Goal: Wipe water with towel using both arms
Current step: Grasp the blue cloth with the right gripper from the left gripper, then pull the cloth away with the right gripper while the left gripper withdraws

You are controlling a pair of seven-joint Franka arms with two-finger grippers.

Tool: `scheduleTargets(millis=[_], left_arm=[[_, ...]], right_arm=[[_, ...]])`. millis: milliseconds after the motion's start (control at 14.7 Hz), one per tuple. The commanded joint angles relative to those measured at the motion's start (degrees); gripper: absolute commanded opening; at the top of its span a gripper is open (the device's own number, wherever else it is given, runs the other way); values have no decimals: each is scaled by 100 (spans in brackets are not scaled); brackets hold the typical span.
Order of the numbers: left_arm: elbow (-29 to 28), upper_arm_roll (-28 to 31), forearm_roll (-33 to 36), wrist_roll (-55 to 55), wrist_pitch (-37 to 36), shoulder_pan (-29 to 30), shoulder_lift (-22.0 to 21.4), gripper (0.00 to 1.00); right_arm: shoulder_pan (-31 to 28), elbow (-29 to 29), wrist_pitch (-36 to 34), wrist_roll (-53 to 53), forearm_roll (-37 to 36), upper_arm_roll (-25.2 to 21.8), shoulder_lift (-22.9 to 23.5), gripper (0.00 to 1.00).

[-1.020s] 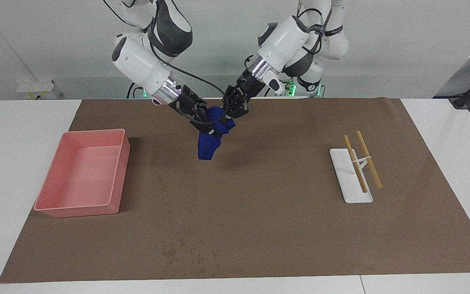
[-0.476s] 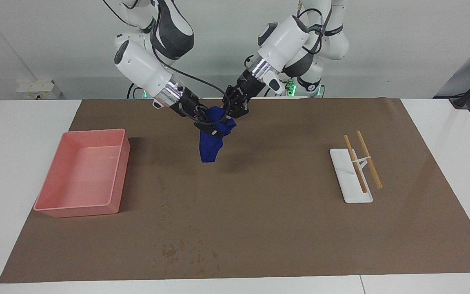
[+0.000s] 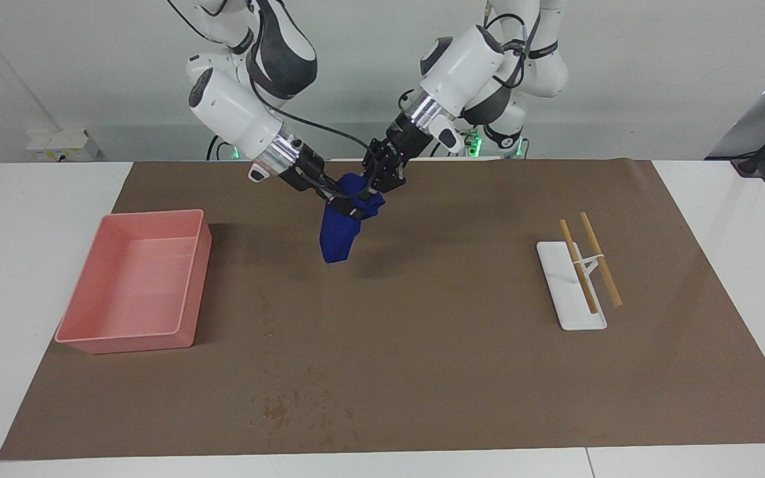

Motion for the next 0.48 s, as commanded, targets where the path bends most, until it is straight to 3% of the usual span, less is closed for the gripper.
scheduleTargets(millis=[0,136,204,408], left_arm=[[47,44,-116,-63,105,-147,-96,23],[56,44,-116,-97,105,-139,-96,63],[65,44,-116,-124,105,-139,-96,100],[91,62,-98,-107,79,-104,-96,100]], right_arm=[[79,-40,-23,-414,93,9,56,0],[88,-40,-417,-958,-423,9,47,0],[44,-31,-532,-1126,-714,9,47,0],[17,-22,-1191,-2520,-2268,0,12,0]])
